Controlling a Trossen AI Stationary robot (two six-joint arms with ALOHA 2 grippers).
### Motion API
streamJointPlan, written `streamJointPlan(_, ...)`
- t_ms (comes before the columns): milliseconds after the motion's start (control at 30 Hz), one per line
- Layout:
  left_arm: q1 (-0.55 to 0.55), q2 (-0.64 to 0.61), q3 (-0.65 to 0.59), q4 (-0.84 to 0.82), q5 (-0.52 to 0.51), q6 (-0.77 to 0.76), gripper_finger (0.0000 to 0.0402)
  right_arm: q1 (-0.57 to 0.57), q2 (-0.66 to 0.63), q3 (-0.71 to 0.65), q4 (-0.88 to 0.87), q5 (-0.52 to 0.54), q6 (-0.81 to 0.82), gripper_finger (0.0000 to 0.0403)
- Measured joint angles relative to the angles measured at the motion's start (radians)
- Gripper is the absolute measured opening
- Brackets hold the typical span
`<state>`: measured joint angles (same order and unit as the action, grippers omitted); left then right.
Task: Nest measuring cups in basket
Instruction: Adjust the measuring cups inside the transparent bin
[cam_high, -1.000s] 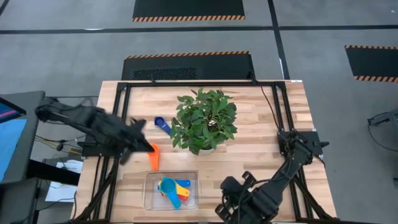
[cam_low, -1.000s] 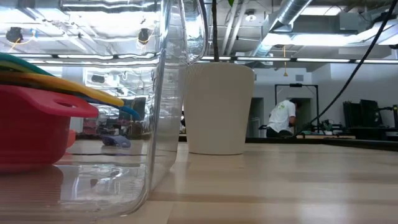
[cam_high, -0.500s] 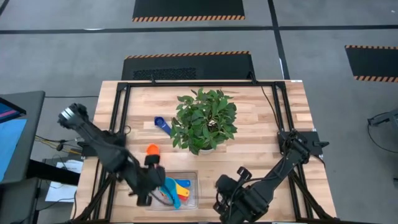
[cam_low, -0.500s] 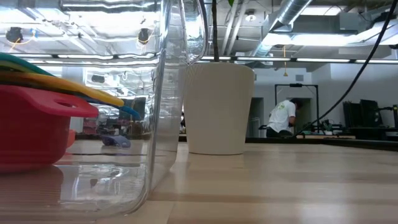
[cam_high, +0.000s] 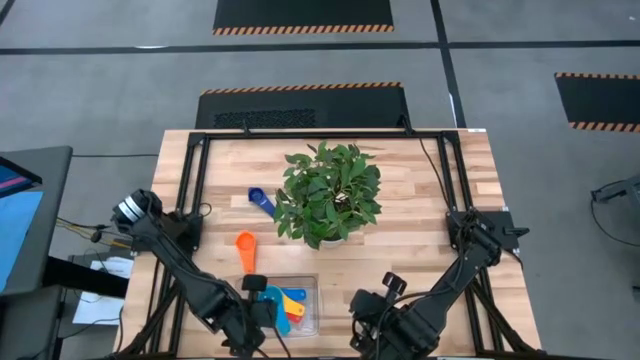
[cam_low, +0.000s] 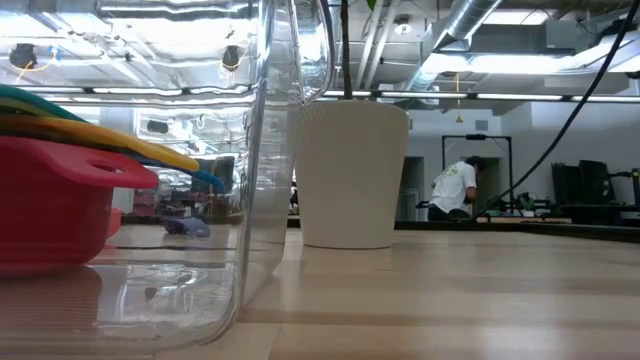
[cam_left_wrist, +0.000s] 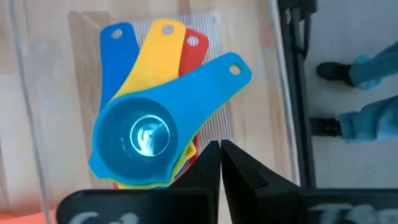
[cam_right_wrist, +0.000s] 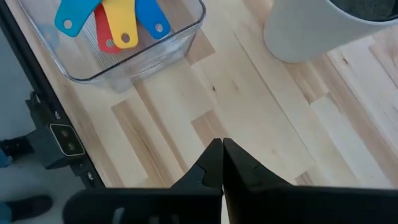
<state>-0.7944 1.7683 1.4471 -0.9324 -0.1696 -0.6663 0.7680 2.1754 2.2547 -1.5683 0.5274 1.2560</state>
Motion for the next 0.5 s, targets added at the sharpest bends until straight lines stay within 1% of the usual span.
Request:
streamJointPlan(167,0.002,0.015,0.000,0.010,-0.007,-0.019,0.0000,0.000,0.000,0.000,0.008,0.000,0.000,0.0012)
streamJointPlan(300,0.006,0.015,0.000,0.011,0.057,-0.014,0.0000,0.000,0.000,0.000,0.008,0.000,-0.006,0.0011)
streamJointPlan(500,0.006,0.049,0.000,0.032,0.109,0.026,0.0000,-0.004,0.000,0.000,0.007,0.000,-0.008,0.0017)
